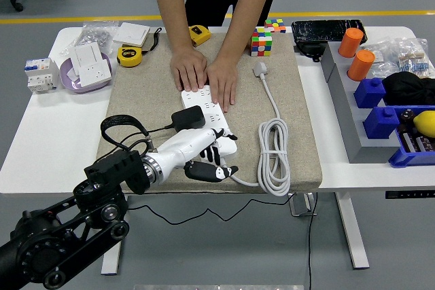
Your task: Pick up the plug,place it near the board,insert it into the board,press the button
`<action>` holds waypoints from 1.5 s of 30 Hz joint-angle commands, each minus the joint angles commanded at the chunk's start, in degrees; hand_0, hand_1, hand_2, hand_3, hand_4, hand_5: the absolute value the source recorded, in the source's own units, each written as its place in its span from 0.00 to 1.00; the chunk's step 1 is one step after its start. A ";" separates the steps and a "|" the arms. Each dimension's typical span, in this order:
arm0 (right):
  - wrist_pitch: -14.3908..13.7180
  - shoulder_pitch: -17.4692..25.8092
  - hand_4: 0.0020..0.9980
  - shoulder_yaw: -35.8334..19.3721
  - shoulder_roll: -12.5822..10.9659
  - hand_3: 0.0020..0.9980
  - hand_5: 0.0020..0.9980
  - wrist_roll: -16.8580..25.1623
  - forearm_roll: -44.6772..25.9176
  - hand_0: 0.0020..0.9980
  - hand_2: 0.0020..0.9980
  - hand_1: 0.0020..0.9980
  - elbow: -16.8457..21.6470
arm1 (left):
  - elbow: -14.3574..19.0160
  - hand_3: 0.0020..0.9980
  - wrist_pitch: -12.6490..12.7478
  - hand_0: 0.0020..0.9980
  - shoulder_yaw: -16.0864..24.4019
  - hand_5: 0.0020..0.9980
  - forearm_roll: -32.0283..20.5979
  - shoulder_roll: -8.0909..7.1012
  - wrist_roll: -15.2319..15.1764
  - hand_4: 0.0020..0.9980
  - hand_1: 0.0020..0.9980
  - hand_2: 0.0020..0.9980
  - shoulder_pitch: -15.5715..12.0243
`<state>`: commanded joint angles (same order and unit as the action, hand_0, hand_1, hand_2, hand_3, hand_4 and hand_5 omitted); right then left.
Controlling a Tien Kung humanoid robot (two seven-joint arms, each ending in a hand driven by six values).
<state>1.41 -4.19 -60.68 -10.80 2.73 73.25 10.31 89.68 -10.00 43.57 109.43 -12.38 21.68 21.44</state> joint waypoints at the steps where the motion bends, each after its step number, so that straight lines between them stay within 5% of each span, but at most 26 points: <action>1: 0.01 0.01 1.00 -0.05 -0.01 0.87 0.97 -0.02 0.06 0.97 0.86 0.91 0.00 | -0.38 0.90 -0.36 0.18 -0.12 0.12 0.15 0.07 0.26 0.45 0.05 0.16 0.14; 14: 0.07 0.25 1.00 -0.11 -0.18 0.87 0.97 -0.14 0.42 0.97 0.86 0.91 0.00 | -4.89 0.90 -1.48 0.16 -0.88 0.04 2.11 1.34 1.20 0.47 0.04 0.16 1.29; 45: 0.08 0.38 1.00 -0.09 -0.07 0.87 0.97 -0.08 0.18 0.97 0.86 0.91 0.00 | -6.40 0.87 -0.74 0.16 -0.13 0.00 3.32 1.73 0.54 0.48 0.03 0.16 1.54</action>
<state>1.49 -3.81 -60.77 -10.87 2.64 73.44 10.31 83.28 -10.74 43.44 112.75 -10.65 22.22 22.98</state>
